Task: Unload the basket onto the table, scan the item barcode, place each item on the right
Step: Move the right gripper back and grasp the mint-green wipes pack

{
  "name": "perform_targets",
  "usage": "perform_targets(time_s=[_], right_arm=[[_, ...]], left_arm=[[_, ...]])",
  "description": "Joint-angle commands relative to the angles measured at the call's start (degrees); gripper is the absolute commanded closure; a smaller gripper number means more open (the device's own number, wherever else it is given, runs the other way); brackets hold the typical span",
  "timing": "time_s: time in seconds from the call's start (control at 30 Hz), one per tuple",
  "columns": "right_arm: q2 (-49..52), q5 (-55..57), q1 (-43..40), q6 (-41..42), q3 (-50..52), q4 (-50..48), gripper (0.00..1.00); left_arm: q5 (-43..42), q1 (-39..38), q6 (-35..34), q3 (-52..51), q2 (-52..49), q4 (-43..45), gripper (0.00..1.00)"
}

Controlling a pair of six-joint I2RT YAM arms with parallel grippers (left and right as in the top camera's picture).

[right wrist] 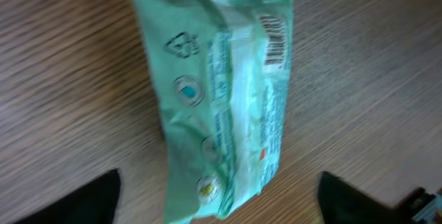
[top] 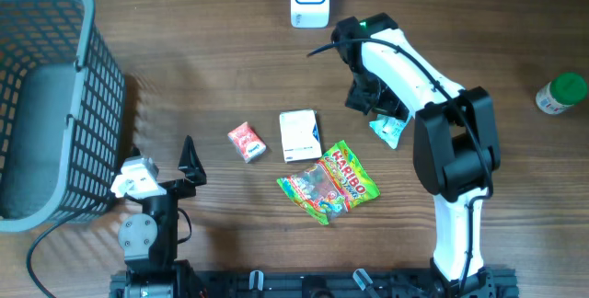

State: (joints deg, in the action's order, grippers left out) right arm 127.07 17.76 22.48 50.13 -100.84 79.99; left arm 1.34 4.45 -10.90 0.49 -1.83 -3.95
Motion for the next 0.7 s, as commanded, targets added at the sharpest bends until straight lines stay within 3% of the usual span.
perform_targets(time_s=[0.0, 0.23, 0.33, 0.5, 0.57, 0.67], right_arm=[[1.88, 4.31, 0.24, 1.53, 0.52, 0.11, 0.20], [6.80, 5.35, 0.24, 0.96, 6.05, -3.69, 0.23], [8.20, 5.75, 0.24, 1.05, 6.36, -3.56, 0.45], [8.13, 5.75, 0.24, 1.36, 5.84, -2.73, 0.74], [8.13, 5.75, 0.24, 1.36, 5.84, -2.51, 0.95], [8.04, 3.96, 0.24, 1.18, 5.20, -1.09, 0.95]], left_arm=[[-0.66, -0.15, -0.48, -0.15, 0.13, -0.20, 0.00], [-0.66, -0.15, -0.50, -0.15, 0.13, -0.20, 0.00], [-0.66, -0.15, -0.48, -0.15, 0.13, -0.20, 0.00], [-0.66, -0.15, -0.50, -0.15, 0.13, -0.22, 0.00], [-0.66, -0.15, -0.48, -0.15, 0.13, -0.20, 0.00], [-0.68, -0.15, -0.48, -0.15, 0.13, -0.20, 0.00]])
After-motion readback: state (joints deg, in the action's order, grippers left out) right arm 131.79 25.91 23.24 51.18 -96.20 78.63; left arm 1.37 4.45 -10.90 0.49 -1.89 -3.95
